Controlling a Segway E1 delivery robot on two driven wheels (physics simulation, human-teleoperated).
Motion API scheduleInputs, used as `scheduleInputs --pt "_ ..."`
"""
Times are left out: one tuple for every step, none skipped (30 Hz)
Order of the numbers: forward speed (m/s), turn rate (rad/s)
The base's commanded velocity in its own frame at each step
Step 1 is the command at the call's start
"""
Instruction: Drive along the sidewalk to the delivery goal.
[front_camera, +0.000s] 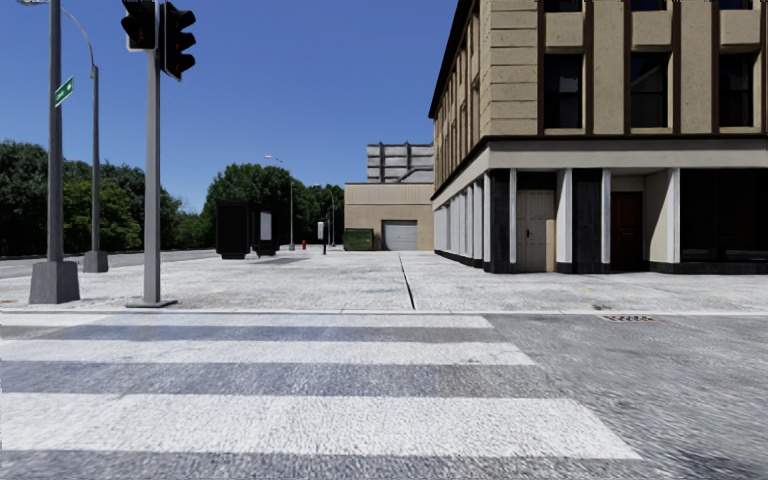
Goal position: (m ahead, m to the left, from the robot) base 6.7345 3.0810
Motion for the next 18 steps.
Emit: scheduleInputs --pt "1.78 0.0" --pt "1.78 0.0" --pt "1.78 0.0" --pt "1.78 0.0" --pt "1.78 0.0" --pt "1.78 0.0" --pt "1.78 0.0" --pt "1.78 0.0" --pt "1.77 0.0" --pt "1.77 0.0" --pt "1.77 0.0" --pt "1.77 0.0" --pt "1.77 0.0" --pt "1.77 0.0" --pt "1.77 0.0" --pt "1.74 0.0" --pt "1.74 0.0" --pt "1.74 0.0"
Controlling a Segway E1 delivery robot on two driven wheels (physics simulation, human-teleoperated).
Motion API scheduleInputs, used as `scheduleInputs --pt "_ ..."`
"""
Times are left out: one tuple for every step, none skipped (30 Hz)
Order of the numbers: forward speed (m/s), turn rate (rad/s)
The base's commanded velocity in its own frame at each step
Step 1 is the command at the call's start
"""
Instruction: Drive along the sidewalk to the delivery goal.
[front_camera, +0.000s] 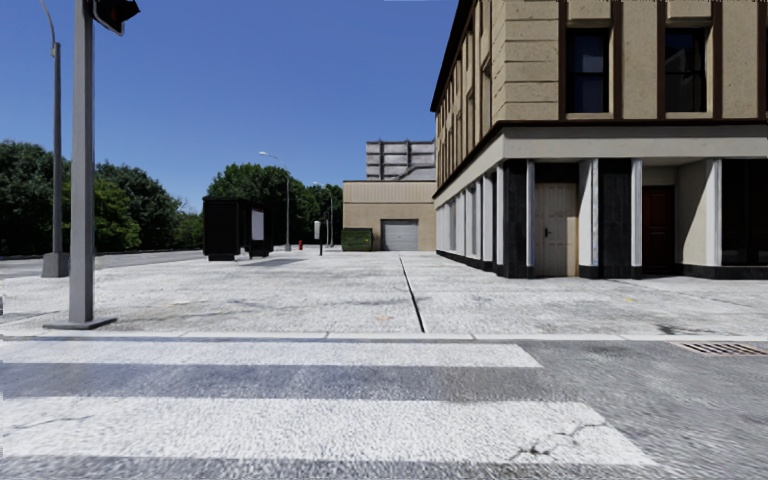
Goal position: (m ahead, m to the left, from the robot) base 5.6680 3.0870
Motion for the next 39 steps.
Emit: scheduleInputs --pt "1.74 0.0" --pt "1.74 0.0" --pt "1.3 0.36" --pt "1.3 0.36" --pt "1.29 0.37" --pt "1.29 0.38" --pt "1.29 0.38" --pt "1.29 0.38" --pt "1.29 0.38" --pt "1.29 0.37" --pt "1.29 0.37" --pt "1.29 0.37" --pt "1.29 0.37" --pt "1.29 0.37" --pt "1.29 0.37" --pt "1.29 0.37" --pt "1.29 0.37" --pt "1.29 0.37" --pt "1.29 0.37" --pt "1.29 0.37" --pt "1.28 0.38" --pt "1.28 0.39" --pt "1.28 0.39" --pt "1.28 0.39" --pt "1.28 0.39" --pt "1.28 0.39" --pt "1.28 0.39" --pt "1.28 0.39" --pt "1.28 0.39" --pt "1.28 0.39" --pt "1.27 0.39" --pt "1.27 0.39" --pt "1.27 0.39" --pt "1.27 0.39" --pt "1.27 0.39" --pt "1.27 0.39" --pt "1.27 0.39" --pt "1.27 0.4" --pt "1.27 0.4"
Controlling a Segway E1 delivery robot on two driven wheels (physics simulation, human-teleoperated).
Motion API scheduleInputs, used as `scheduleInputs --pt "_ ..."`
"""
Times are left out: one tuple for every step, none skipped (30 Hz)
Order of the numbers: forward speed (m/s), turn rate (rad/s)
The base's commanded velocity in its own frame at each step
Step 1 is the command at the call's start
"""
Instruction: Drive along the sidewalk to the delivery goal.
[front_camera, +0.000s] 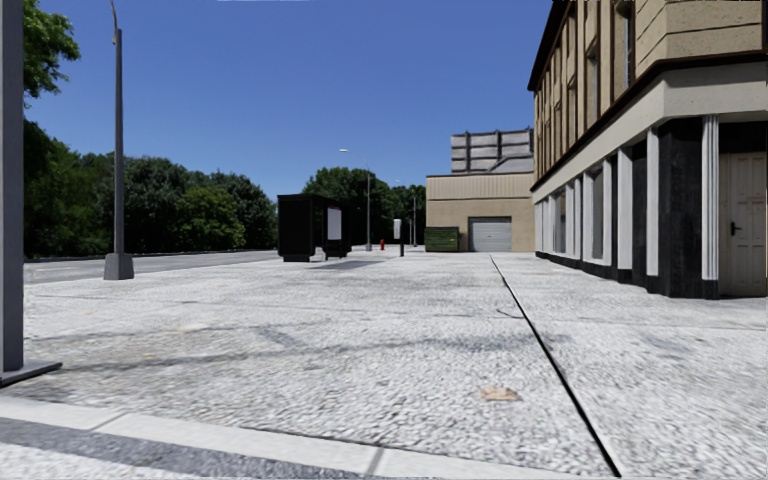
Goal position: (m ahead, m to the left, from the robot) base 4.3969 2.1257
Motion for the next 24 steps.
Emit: scheduleInputs --pt "1.27 0.42" --pt "1.27 0.43" --pt "1.27 0.43" --pt "1.27 0.43" --pt "1.27 0.44" --pt "1.27 0.44" --pt "1.27 0.44" --pt "1.28 0.44" --pt "1.28 0.44" --pt "1.28 0.44" --pt "1.28 0.44" --pt "1.28 0.44" --pt "1.28 0.44" --pt "1.28 0.44" --pt "1.28 0.44" --pt "1.28 0.44" --pt "1.28 0.44" --pt "1.28 0.44" --pt "1.28 0.44" --pt "1.28 0.44" --pt "1.28 0.44" --pt "1.28 0.44" --pt "1.28 0.44" --pt "1.28 0.44"
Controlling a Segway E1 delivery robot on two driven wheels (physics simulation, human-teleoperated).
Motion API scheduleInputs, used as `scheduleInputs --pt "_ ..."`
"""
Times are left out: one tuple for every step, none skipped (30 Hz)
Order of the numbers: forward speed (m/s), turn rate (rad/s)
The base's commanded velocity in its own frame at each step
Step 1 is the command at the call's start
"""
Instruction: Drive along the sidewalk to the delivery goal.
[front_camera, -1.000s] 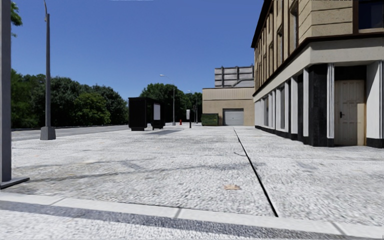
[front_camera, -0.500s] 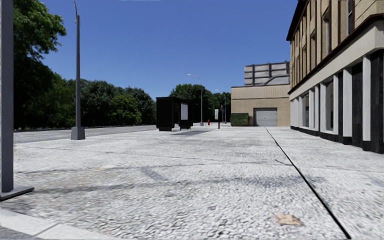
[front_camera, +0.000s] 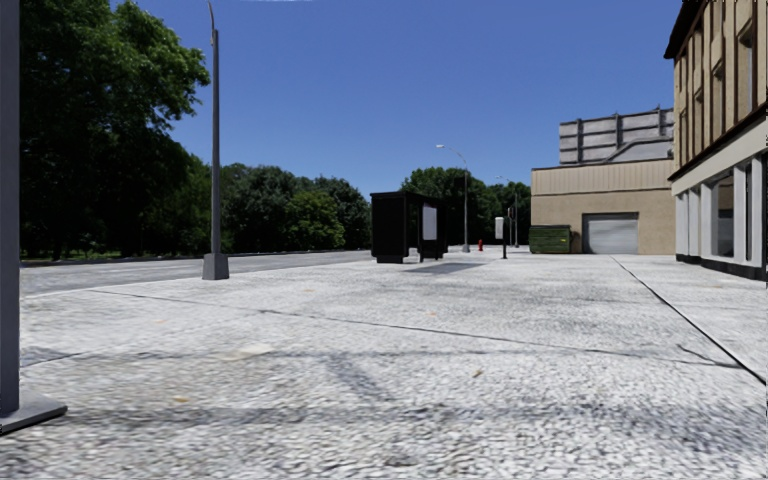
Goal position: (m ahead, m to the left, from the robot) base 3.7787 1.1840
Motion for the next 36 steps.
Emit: scheduleInputs --pt "1.28 0.44" --pt "1.28 0.44" --pt "1.28 0.44" --pt "1.28 0.44" --pt "1.28 0.44" --pt "1.28 0.44" --pt "1.28 0.44" --pt "1.28 0.44" --pt "1.27 0.44" --pt "1.27 0.44" --pt "1.27 0.44" --pt "1.27 0.44" --pt "1.25 0.35" --pt "1.25 0.35" --pt "1.24 0.35" --pt "1.24 0.35" --pt "1.24 0.35" --pt "1.21 0.35" --pt "1.21 0.35" --pt "1.18 0.35" --pt "1.14 0.35" --pt "1.12 0.35" --pt "1.12 0.35" --pt "1.12 0.35" --pt "1.11 0.35" --pt "1.11 0.35" --pt "1.11 0.35" --pt "1.11 0.35" --pt "1.11 0.35" --pt "1.11 0.35" --pt "1.1 0.39" --pt "1.1 0.4" --pt "1.1 0.41" --pt "1.1 0.41" --pt "1.1 0.41" --pt "1.1 0.41"
